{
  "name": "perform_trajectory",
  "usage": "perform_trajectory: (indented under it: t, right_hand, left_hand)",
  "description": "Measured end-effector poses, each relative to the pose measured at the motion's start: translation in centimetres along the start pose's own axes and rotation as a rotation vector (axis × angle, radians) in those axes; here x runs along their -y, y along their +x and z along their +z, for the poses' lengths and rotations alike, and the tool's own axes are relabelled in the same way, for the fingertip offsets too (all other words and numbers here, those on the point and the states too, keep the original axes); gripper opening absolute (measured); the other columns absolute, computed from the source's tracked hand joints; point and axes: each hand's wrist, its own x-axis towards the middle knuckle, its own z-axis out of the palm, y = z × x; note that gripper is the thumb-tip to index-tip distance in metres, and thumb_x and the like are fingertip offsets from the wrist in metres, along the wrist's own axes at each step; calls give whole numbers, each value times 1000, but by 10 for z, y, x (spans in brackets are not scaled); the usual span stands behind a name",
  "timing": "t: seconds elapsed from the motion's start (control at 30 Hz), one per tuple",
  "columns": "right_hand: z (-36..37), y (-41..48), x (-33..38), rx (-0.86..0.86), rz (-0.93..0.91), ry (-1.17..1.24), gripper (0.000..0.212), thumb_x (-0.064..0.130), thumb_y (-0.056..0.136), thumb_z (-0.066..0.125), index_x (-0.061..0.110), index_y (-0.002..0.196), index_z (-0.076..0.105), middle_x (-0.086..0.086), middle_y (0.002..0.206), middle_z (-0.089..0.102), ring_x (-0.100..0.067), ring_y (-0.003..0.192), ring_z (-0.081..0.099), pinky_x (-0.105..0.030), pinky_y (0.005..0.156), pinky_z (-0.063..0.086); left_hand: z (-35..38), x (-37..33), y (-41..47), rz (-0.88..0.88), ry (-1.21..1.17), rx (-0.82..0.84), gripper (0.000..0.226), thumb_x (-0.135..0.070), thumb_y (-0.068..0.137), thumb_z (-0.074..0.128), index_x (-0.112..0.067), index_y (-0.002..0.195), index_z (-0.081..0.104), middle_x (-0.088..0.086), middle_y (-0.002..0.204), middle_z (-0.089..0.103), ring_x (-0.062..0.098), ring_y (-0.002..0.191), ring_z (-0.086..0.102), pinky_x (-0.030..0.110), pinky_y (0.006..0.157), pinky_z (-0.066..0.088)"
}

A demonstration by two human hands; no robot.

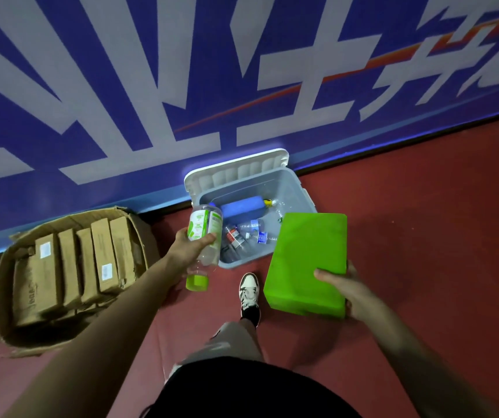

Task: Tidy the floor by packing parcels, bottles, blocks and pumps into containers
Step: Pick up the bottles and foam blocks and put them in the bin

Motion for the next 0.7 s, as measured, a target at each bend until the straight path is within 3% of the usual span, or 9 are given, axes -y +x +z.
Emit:
perform_trajectory:
  t: [0.07, 0.17, 0.27, 0.33, 0.4, 0.47, 0.57, 0.7]
  right_hand:
    - [5, 33, 20, -12, 3, -59, 60, 0, 71, 79, 9, 126, 55, -16, 114, 66, -28, 96, 63, -43, 86, 52]
    - [13, 81, 49, -15, 20, -183, 59, 0, 68, 81, 5, 123, 59, -18, 114, 66, -24, 94, 62, -39, 86, 51]
    - [23, 127, 73, 18, 48, -276, 66, 6, 65, 84, 11, 125, 57, -16, 117, 66, -27, 101, 64, -45, 92, 51]
    - [29, 160, 82, 9, 60, -338, 81, 25, 53, 88, 16, 127, 54, -14, 119, 65, -30, 105, 63, -50, 93, 50]
    - [36, 187, 89, -34, 67, -415, 107, 47, 33, 81, 19, 132, 49, -12, 125, 62, -31, 110, 61, -49, 96, 49]
    - [48, 200, 108, -68, 89, -537, 109, 46, 43, 81, 17, 140, 42, -14, 133, 56, -32, 117, 56, -44, 100, 45]
    - [62, 234, 123, -113, 111, -651, 87, 28, 72, 78, 14, 146, 34, -15, 140, 49, -33, 126, 48, -38, 103, 39]
    - [72, 291, 120, -119, 73, -708, 80, 24, 75, 75, 12, 143, 35, -18, 140, 45, -35, 126, 45, -38, 104, 38]
  left_hand:
    - [12, -15, 34, -73, -29, -13, 58, -29, 83, 70, -7, 126, 37, 11, 106, 59, 25, 75, 62, 25, 38, 48]
    - [25, -31, 77, -196, -40, -47, 75, -41, 75, 75, -3, 129, 39, 16, 121, 56, 36, 100, 63, 35, 54, 53]
    - [40, -39, 113, -259, -12, -58, 76, -39, 73, 76, -7, 128, 34, 13, 119, 53, 37, 103, 61, 49, 72, 56]
    - [49, -44, 132, -305, 42, -56, 77, -37, 71, 78, -10, 127, 32, 13, 118, 54, 37, 99, 63, 54, 83, 53]
    - [58, -46, 146, -324, 119, -61, 77, -35, 71, 78, -10, 127, 32, 13, 118, 56, 35, 99, 63, 45, 86, 53]
    - [71, -46, 163, -349, 161, -62, 76, -32, 74, 76, -8, 131, 32, 12, 118, 56, 34, 104, 61, 39, 85, 52]
    - [93, -45, 192, -370, 169, -72, 74, -28, 78, 75, -6, 134, 32, 12, 120, 53, 31, 109, 57, 39, 90, 49]
    - [116, -43, 235, -386, 168, -97, 74, -30, 77, 76, -6, 133, 34, 13, 125, 54, 30, 110, 57, 40, 92, 49]
